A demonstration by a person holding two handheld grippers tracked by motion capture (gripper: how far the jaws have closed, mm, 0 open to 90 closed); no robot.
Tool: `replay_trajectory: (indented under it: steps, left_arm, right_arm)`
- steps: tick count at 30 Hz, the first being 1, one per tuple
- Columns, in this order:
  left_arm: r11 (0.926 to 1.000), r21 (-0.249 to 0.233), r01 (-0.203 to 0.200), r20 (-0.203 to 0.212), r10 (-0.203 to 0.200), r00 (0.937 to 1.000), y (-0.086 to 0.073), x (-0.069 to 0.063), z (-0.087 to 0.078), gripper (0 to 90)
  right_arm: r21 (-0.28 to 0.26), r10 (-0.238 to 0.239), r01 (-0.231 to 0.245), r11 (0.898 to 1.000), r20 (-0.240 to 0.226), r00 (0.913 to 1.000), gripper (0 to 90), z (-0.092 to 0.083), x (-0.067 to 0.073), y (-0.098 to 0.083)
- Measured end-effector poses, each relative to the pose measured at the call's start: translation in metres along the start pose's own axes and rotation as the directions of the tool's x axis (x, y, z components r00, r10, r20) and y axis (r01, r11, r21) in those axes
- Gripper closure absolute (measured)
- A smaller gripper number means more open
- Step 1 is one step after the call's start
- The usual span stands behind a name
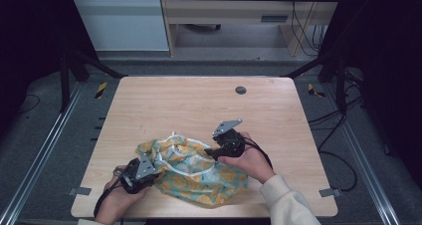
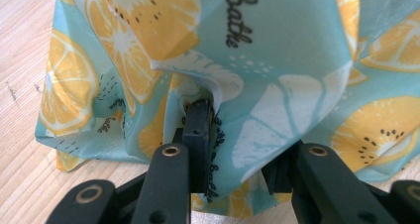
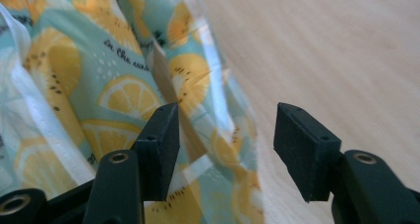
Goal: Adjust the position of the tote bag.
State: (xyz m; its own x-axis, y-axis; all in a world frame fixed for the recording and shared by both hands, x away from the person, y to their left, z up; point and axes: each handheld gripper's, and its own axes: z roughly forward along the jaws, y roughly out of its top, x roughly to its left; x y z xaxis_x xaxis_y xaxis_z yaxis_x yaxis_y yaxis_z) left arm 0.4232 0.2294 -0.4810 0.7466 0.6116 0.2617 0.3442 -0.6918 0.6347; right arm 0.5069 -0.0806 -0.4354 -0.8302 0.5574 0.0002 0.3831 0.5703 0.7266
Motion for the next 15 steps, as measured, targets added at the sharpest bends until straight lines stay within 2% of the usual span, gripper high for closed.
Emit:
replay_trajectory:
  steps: [2, 4, 5, 7, 9, 15]
  left_arm:
    - [1.0, -0.001, -0.001, 0.0, 0.001, 1.0, 0.0, 0.0, 0.0, 68.7]
    - [1.0, -0.002, -0.001, -0.002, 0.001, 1.0, 0.0, 0.0, -0.001, 68.5]
    - [1.0, -0.004, 0.001, -0.002, -0.001, 1.0, 0.0, 0.0, -0.001, 68.4]
    - [1.0, -0.005, 0.006, 0.0, -0.006, 1.0, 0.0, 0.0, -0.001, 68.0]
    - [0.9999, -0.004, 0.012, -0.001, -0.012, 0.9999, 0.0, 0.0, -0.002, 67.4]
    - [0.9977, -0.025, 0.063, -0.032, -0.064, 0.9975, -0.001, -0.002, -0.015, 60.1]
  right_arm:
    - [0.031, -0.003, 0.005, 1.0, -0.041, 0.9991, 49.0, 0.008, 0.0, -0.001]
    - [0.063, -0.01, 0.013, 0.998, -0.047, 0.9989, 63.1, 0.012, 0.002, -0.002]
    - [0.067, -0.019, 0.022, 0.998, -0.056, 0.9982, 72.4, 0.012, 0.002, -0.003]
    - [0.073, -0.016, 0.02, 0.997, -0.059, 0.9982, 85.4, 0.011, 0.003, -0.003]
    - [0.04, -0.009, 0.011, 0.999, -0.045, 0.9989, 90.0, 0.005, 0.003, -0.002]
    - [-0.079, -0.001, 0.0, 0.997, -0.023, 0.9997, 90.0, -0.019, 0.006, 0.004]
